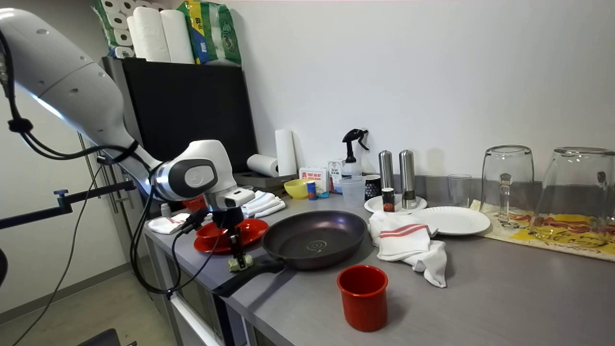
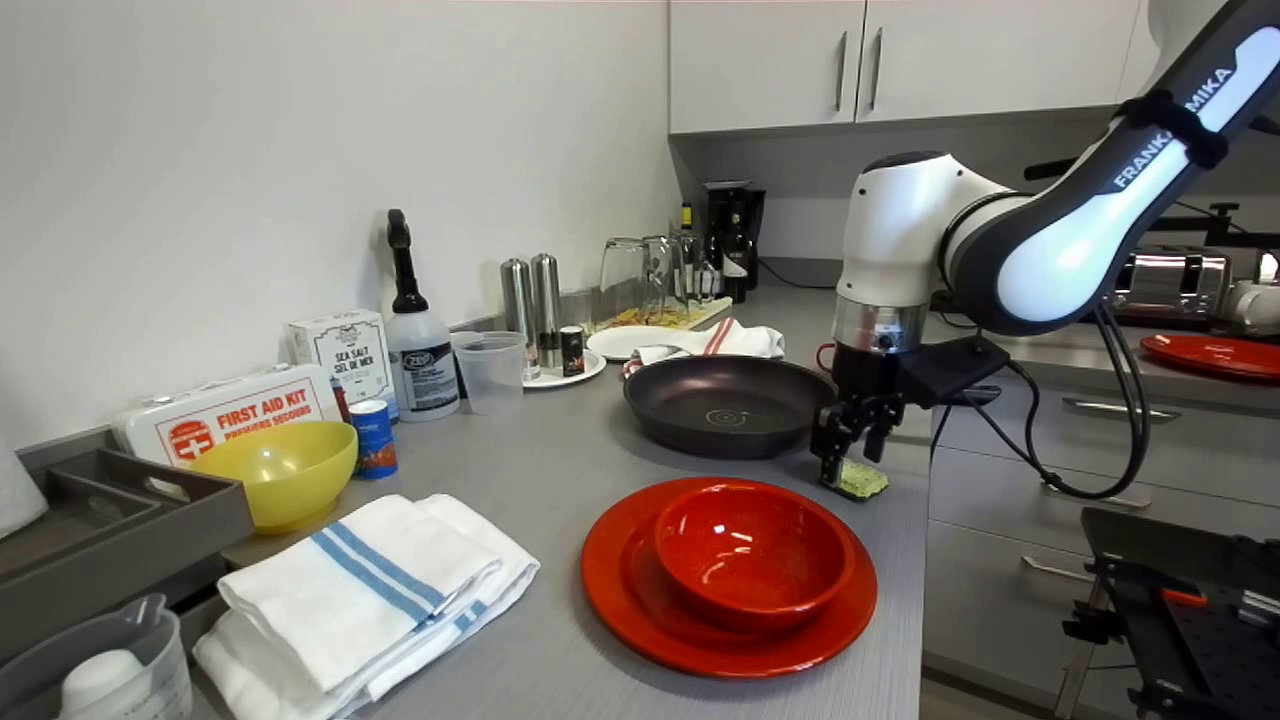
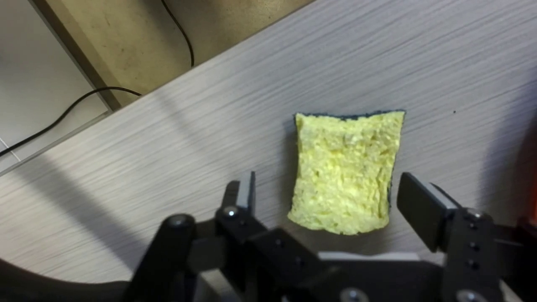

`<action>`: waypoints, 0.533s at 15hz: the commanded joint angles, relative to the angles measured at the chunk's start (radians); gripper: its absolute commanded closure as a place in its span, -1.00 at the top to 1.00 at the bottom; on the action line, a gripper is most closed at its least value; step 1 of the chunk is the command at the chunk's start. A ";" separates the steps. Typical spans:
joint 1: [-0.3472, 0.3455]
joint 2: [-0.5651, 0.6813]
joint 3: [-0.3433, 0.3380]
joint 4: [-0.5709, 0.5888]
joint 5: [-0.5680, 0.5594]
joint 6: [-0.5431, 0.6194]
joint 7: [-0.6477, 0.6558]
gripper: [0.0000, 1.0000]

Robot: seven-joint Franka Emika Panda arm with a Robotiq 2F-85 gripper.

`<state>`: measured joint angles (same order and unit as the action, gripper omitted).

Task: Use the sponge to wipe the red bowl

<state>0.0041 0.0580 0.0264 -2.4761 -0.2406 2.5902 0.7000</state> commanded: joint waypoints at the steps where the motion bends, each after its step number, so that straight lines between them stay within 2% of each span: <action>1: 0.015 -0.001 -0.012 -0.009 0.020 0.018 -0.002 0.08; 5: 0.017 0.001 -0.009 -0.007 0.029 0.014 0.000 -0.50; 8: 0.018 0.002 -0.009 -0.004 0.032 0.013 0.002 -0.55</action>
<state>0.0055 0.0554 0.0261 -2.4750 -0.2287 2.5903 0.7006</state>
